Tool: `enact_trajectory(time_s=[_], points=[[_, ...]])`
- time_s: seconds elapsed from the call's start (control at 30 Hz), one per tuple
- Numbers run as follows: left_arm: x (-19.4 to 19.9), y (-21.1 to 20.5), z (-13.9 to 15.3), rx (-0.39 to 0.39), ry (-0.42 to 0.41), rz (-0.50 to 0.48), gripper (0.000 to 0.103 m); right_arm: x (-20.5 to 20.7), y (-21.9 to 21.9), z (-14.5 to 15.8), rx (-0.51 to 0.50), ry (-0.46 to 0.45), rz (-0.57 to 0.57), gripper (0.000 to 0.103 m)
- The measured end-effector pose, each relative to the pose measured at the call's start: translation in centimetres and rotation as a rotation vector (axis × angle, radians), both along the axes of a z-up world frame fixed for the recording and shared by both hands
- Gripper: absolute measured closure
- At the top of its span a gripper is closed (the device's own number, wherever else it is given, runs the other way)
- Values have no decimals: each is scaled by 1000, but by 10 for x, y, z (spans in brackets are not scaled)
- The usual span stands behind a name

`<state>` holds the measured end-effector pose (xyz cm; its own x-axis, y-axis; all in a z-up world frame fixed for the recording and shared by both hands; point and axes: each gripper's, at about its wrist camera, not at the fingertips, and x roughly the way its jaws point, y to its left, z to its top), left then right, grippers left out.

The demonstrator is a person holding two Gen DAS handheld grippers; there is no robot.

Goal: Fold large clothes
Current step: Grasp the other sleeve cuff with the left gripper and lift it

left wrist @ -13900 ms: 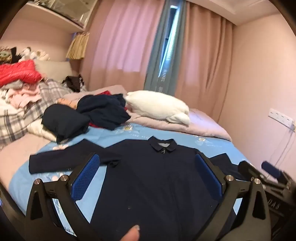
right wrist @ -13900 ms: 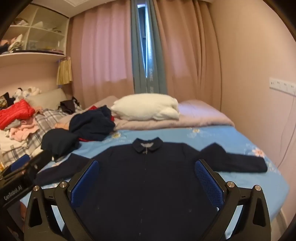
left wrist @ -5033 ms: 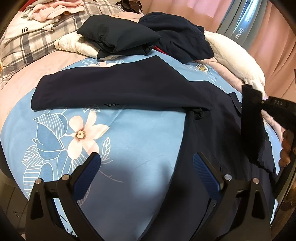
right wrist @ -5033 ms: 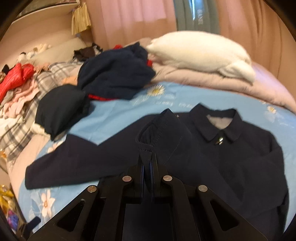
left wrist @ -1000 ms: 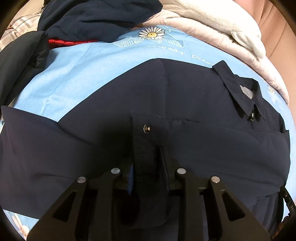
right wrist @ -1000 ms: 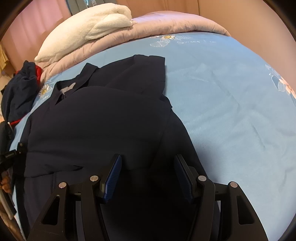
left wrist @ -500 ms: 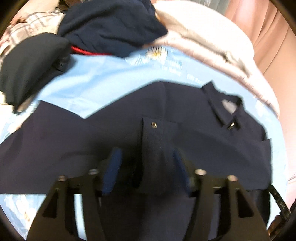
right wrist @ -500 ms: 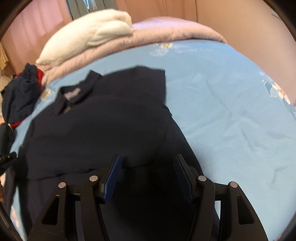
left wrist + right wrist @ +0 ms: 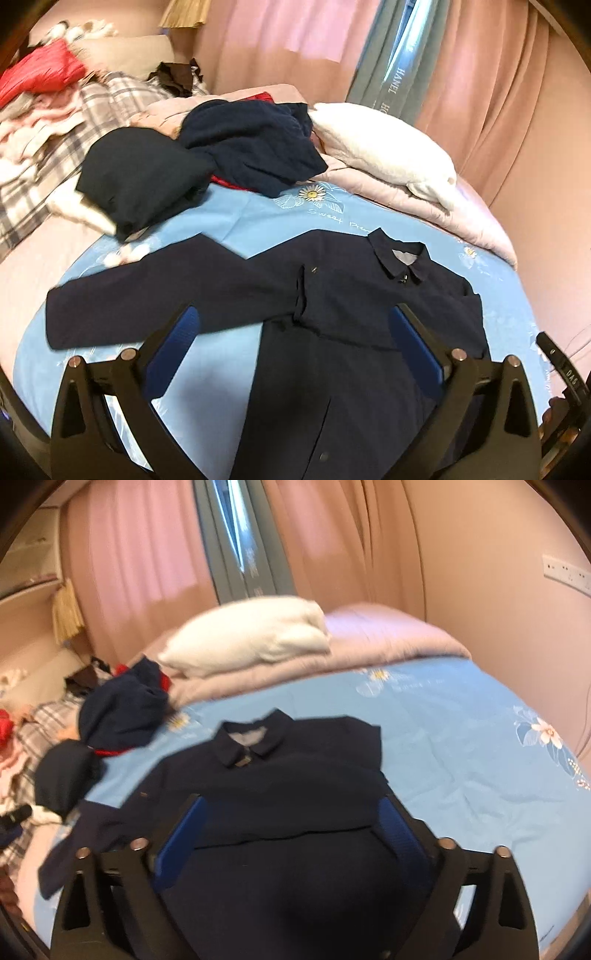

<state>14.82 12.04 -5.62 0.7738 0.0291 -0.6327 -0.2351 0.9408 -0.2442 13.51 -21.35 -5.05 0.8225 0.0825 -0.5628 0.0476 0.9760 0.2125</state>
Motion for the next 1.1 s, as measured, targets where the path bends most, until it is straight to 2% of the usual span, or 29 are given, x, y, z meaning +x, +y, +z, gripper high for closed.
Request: enact_trajectory(time_s=[0.1, 0.23, 0.33, 0.53, 0.87, 1.1], points=[[-26, 17, -11, -7, 19, 74, 0, -18, 8, 6, 14, -46, 13, 3], [-55, 40, -25, -3, 26, 157, 0, -32, 15, 8, 39, -54, 16, 2], [-67, 62, -36, -46, 30, 207, 0, -38, 21, 7, 47, -61, 26, 2], [-87, 103, -55, -126, 36, 325, 0, -52, 36, 6, -8, -79, 36, 2], [-93, 173, -102, -266, 66, 511, 2, -63, 45, 2, -82, -77, 3, 2], [-80, 204, -136, -347, 122, 546, 14, -63, 42, -5, -81, -51, -28, 2]])
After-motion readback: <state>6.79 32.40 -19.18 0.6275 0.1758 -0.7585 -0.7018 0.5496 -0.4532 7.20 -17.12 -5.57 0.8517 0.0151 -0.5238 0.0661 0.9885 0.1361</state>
